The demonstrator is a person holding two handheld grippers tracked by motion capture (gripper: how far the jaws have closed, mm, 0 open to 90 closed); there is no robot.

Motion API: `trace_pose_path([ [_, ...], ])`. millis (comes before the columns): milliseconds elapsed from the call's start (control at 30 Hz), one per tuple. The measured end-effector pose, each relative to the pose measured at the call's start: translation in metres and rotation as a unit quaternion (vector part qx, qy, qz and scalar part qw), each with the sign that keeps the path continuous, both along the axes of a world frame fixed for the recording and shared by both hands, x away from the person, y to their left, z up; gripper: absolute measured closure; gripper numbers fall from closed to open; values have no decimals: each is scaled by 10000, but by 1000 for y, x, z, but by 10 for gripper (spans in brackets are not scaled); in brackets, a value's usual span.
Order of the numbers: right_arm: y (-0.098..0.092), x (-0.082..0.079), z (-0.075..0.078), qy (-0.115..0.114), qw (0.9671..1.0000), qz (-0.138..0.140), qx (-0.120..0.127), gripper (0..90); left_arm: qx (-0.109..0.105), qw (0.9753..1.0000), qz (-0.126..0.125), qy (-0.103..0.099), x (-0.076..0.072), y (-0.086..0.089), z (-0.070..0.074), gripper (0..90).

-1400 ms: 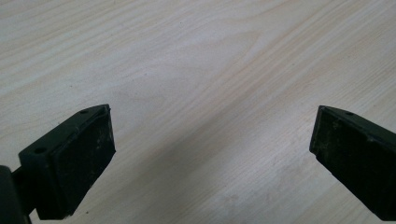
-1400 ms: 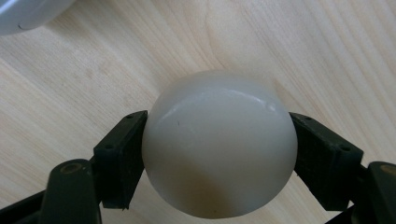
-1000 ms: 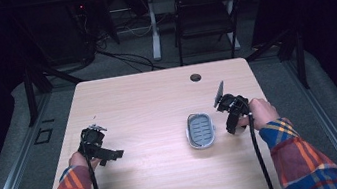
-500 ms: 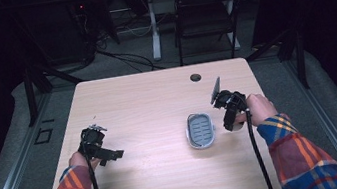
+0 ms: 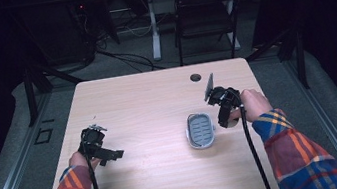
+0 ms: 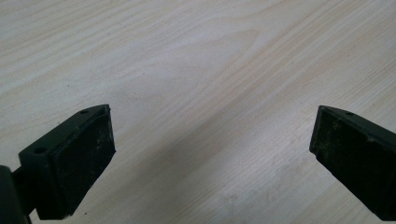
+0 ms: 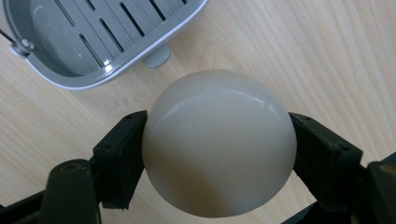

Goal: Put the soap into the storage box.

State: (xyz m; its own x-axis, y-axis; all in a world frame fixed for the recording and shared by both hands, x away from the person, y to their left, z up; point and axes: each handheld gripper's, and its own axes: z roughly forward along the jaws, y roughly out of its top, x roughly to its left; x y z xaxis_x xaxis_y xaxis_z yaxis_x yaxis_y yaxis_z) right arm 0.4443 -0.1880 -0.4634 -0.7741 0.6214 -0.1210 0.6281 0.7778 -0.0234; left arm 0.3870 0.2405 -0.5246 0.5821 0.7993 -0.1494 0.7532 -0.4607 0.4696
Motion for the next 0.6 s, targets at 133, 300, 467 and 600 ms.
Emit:
trace_pose_path([
  [133, 4, 0, 1, 1, 10000, 29, -4, 242, -5, 10000, 0, 2, 0, 0, 0, 0],
  [300, 11, 2, 4, -9, 10000, 77, 3, 242, -8, 10000, -16, 5, 0, 0, 0, 0],
  [467, 17, 3, 8, -13, 9999, 145, -4, 242, -13, 10000, -16, 10, 0, -1, 0, 0],
  [600, 24, 4, 8, -8, 9998, 202, 7, 242, -10, 10000, -33, 7, 0, -1, 0, 0],
])
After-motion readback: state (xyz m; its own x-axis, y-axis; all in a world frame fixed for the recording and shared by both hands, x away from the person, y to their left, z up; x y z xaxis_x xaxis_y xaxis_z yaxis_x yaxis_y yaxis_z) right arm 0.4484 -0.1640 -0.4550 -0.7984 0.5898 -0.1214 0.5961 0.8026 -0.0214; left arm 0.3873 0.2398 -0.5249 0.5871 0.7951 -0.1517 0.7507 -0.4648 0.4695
